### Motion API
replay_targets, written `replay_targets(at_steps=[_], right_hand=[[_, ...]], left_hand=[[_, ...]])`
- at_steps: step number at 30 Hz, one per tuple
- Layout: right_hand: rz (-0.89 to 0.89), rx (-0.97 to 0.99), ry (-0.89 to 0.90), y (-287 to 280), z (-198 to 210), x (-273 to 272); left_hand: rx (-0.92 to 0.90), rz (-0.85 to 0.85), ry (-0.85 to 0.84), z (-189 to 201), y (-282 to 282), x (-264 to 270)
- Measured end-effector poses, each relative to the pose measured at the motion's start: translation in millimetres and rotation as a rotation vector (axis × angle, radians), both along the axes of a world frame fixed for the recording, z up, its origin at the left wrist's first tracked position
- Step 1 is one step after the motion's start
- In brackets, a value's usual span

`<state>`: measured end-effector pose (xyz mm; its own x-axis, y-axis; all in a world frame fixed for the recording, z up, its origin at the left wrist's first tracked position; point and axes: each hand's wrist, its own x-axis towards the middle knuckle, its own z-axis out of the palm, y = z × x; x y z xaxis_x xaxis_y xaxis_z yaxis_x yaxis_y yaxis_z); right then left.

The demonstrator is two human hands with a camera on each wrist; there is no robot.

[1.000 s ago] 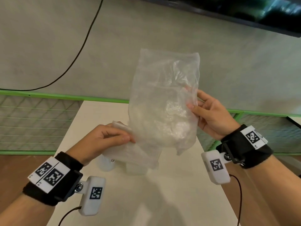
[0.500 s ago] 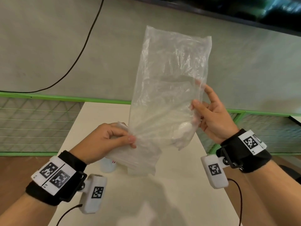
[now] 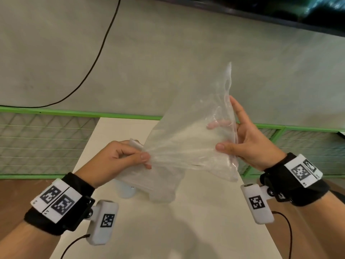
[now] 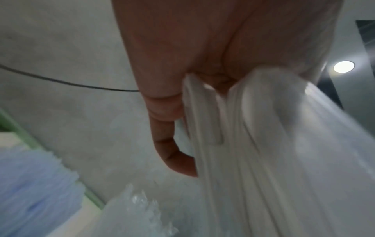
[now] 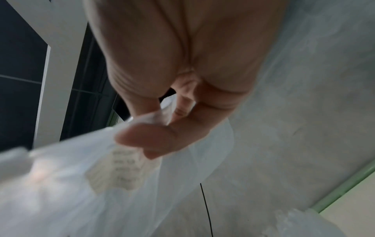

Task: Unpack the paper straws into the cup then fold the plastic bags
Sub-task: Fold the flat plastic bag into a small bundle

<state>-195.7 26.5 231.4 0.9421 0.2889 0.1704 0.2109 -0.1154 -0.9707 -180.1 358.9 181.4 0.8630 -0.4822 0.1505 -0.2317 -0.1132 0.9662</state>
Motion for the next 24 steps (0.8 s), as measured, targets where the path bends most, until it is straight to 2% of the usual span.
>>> replay_targets(at_steps=[3,6,12,15,20,22,24], right_hand=[[-0.039,0.001,-0.029,3,0,1],[-0.077,-0.021,-0.052,0,-1,2],[-0.089,0.034,-0.049,-5,-1,0],[-0.124,0.069,-0.049,-9,3,2],[-0.115,0.065,-0.041,-12,10,1],[-0.070,0.058,-0.031,-14,9,0],[-0.026,0.073,-0.009,-14,9,-1]], left_hand=[[-0.068,-0.026,0.074,-5,-9,-6],[-0.143,0.044,0.117,-12,-16,-9],[-0.176,0.034,0.121,-11,-15,-9],[-0.123,-0.002,0.078,-11,-16,-10],[0.125,-0.063,-0.080,-16,-4,-4],[0.187,-0.104,-0.052,-16,0,-1],[0.117,-0.136,0.070,-15,0,3]])
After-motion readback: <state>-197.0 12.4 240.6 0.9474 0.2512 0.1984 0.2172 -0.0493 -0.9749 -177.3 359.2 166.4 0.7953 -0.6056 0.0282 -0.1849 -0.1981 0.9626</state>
